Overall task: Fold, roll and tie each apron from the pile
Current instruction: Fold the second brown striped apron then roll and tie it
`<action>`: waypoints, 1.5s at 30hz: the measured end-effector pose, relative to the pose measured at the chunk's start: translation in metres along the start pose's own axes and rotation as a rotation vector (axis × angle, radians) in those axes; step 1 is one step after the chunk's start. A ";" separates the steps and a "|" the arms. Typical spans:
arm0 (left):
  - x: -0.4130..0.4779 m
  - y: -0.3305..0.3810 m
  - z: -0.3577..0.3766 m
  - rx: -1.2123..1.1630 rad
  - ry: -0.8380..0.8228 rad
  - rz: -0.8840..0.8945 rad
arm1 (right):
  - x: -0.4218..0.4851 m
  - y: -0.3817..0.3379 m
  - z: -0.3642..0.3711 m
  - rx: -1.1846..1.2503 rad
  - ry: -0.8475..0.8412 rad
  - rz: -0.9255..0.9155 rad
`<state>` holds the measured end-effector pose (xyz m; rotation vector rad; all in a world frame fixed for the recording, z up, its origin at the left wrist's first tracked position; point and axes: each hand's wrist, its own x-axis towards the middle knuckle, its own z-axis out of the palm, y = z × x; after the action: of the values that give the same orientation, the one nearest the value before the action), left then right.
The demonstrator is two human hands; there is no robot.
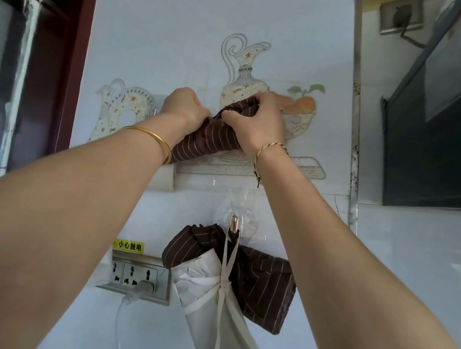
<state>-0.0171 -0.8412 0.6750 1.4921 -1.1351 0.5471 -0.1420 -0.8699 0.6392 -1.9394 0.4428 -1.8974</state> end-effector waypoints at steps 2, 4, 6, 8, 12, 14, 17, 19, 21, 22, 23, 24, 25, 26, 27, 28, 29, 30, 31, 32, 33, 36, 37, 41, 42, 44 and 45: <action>0.003 -0.002 0.002 -0.026 0.033 0.012 | 0.001 0.002 0.001 -0.014 0.010 -0.009; 0.004 -0.006 0.002 -0.061 0.039 0.035 | 0.000 0.003 0.001 -0.032 0.017 -0.018; 0.004 -0.010 0.001 -0.092 -0.010 0.054 | -0.001 0.003 0.001 -0.046 0.017 -0.014; 0.002 -0.013 -0.001 -0.126 -0.048 0.051 | -0.003 0.004 0.001 -0.052 0.014 0.000; -0.005 -0.016 0.002 -0.110 -0.118 0.056 | -0.010 0.007 0.002 -0.053 0.004 0.035; -0.010 -0.016 0.004 -0.083 -0.133 0.056 | -0.014 0.008 0.002 -0.052 0.006 0.049; -0.013 -0.018 0.008 -0.077 -0.092 0.034 | -0.022 0.008 0.003 -0.087 -0.001 0.089; -0.018 -0.021 0.008 -0.078 -0.081 -0.006 | -0.025 0.009 0.003 -0.129 -0.020 0.117; -0.023 -0.023 0.007 -0.087 -0.057 -0.015 | -0.030 0.010 0.001 -0.249 -0.034 0.130; -0.027 -0.023 0.005 -0.089 -0.037 -0.012 | -0.034 0.008 0.000 -0.351 -0.029 0.132; -0.031 -0.024 0.002 -0.086 -0.006 -0.003 | -0.039 0.006 -0.001 -0.465 -0.008 0.123; -0.035 -0.025 -0.001 -0.075 0.026 -0.003 | -0.046 0.003 -0.003 -0.564 0.029 0.101; -0.040 -0.028 -0.006 -0.059 0.062 -0.006 | -0.054 -0.001 -0.003 -0.628 0.080 0.061; -0.045 -0.030 -0.011 -0.050 0.082 -0.015 | -0.062 -0.004 -0.003 -0.659 0.130 0.013; -0.050 -0.033 -0.015 -0.051 0.098 -0.018 | -0.070 -0.007 -0.003 -0.659 0.162 -0.034; -0.056 -0.036 -0.021 -0.062 0.099 -0.027 | -0.077 -0.011 -0.002 -0.640 0.166 -0.074; -0.063 -0.039 -0.027 -0.073 0.092 -0.030 | -0.085 -0.016 0.000 -0.614 0.147 -0.110; -0.071 -0.044 -0.035 -0.081 0.076 -0.037 | -0.096 -0.021 0.005 -0.582 0.109 -0.139; -0.080 -0.051 -0.042 -0.079 0.058 -0.042 | -0.106 -0.026 0.012 -0.546 0.077 -0.164; -0.088 -0.056 -0.047 -0.077 0.036 -0.046 | -0.114 -0.029 0.018 -0.509 0.048 -0.184; -0.099 -0.063 -0.056 -0.070 0.027 -0.062 | -0.125 -0.033 0.027 -0.464 0.002 -0.198; -0.145 -0.105 -0.094 -0.012 0.016 -0.162 | -0.175 -0.044 0.070 -0.319 -0.186 -0.214; -0.161 -0.121 -0.107 0.014 0.023 -0.212 | -0.192 -0.046 0.084 -0.280 -0.250 -0.202; -0.266 -0.212 -0.194 0.136 0.024 -0.487 | -0.307 -0.070 0.159 -0.147 -0.621 -0.135; -0.295 -0.231 -0.216 0.185 0.018 -0.562 | -0.337 -0.076 0.174 -0.129 -0.721 -0.133; -0.364 -0.258 -0.268 0.356 0.001 -0.715 | -0.407 -0.096 0.203 -0.090 -0.943 -0.125; -0.407 -0.269 -0.300 0.434 0.005 -0.797 | -0.450 -0.110 0.214 -0.074 -1.064 -0.113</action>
<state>0.1161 -0.4437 0.2850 2.1436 -0.3415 0.2351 0.0520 -0.5441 0.2972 -2.6835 0.0668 -0.6653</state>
